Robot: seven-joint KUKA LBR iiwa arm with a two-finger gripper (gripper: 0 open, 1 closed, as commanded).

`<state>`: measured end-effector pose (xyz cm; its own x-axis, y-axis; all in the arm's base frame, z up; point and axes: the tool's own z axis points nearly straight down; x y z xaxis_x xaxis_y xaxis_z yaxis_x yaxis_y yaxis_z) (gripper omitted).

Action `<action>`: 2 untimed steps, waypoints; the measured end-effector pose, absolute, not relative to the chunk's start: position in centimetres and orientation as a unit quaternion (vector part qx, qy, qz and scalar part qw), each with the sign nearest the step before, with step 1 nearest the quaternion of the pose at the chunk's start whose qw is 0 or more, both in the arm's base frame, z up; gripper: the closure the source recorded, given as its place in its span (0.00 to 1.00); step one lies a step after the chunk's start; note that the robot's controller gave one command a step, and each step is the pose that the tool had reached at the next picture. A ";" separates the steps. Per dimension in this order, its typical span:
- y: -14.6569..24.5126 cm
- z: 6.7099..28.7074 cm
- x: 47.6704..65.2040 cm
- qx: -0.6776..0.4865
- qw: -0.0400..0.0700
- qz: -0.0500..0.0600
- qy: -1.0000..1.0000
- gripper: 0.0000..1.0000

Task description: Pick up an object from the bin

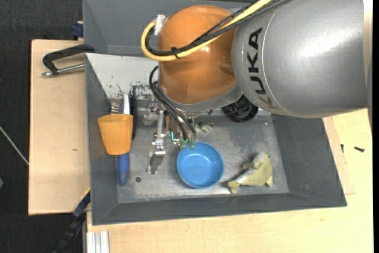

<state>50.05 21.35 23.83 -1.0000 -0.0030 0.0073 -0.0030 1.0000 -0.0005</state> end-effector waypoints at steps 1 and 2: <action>17.7 6.9 52.5 0.061 -0.002 -0.001 -0.998 0.00; 11.8 8.3 53.1 0.004 0.000 0.001 -1.000 0.00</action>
Offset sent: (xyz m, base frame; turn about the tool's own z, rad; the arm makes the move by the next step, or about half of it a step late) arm 0.0234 -0.0375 -0.1683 -0.1197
